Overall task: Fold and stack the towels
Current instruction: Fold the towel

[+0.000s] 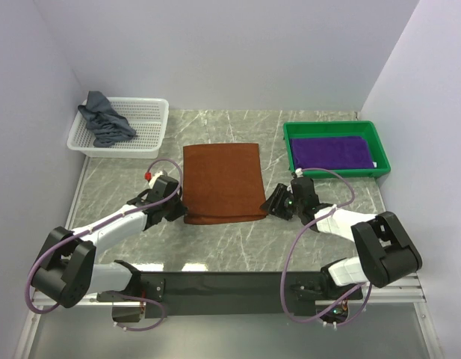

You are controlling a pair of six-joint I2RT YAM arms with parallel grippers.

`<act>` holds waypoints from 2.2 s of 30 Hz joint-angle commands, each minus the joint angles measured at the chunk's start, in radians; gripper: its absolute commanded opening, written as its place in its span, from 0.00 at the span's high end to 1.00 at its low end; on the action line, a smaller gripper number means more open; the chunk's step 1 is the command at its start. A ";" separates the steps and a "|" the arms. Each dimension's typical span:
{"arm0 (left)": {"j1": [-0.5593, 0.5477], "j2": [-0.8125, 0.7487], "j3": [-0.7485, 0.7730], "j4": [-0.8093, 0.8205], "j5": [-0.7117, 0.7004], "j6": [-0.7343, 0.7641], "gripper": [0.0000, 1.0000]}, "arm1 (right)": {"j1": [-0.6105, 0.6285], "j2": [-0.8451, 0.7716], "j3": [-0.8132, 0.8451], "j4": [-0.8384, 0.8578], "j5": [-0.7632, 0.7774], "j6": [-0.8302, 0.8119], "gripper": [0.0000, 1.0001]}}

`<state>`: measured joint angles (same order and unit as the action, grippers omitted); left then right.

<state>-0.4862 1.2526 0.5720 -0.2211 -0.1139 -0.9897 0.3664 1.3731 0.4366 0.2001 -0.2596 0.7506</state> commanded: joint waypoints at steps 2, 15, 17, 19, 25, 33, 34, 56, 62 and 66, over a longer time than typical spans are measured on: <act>-0.002 -0.010 0.008 0.034 0.019 -0.007 0.96 | -0.003 0.032 -0.016 0.036 -0.033 0.026 0.48; -0.002 -0.019 0.025 0.019 0.006 -0.001 0.96 | -0.004 0.012 0.004 -0.013 0.000 -0.003 0.76; 0.000 -0.016 0.028 0.019 0.006 0.000 0.97 | -0.004 0.007 0.010 -0.022 0.005 -0.005 0.85; -0.002 -0.013 0.031 0.017 0.005 0.006 0.98 | -0.004 0.007 0.020 -0.024 0.003 -0.010 0.92; 0.000 -0.007 0.103 -0.050 -0.044 0.039 0.99 | -0.004 -0.003 0.088 -0.093 0.017 -0.053 1.00; -0.003 -0.128 0.171 -0.173 -0.066 0.030 0.99 | -0.004 -0.107 0.140 -0.218 0.042 -0.091 1.00; -0.003 -0.162 0.158 -0.176 -0.058 0.023 0.99 | -0.003 -0.117 0.130 -0.222 0.040 -0.094 1.00; -0.003 -0.143 -0.213 0.049 0.077 -0.106 0.99 | -0.001 -0.054 -0.018 -0.119 0.046 -0.062 1.00; -0.003 -0.167 -0.218 0.016 0.057 -0.104 0.93 | -0.003 -0.055 -0.016 -0.136 0.036 -0.066 0.93; -0.003 -0.191 -0.213 -0.024 0.045 -0.102 0.82 | -0.001 -0.129 -0.038 -0.169 0.040 -0.074 0.62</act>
<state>-0.4889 1.0897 0.3656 -0.1940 -0.0418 -1.0939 0.3668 1.3075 0.4232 0.0628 -0.2527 0.6949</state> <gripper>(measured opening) 0.160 0.332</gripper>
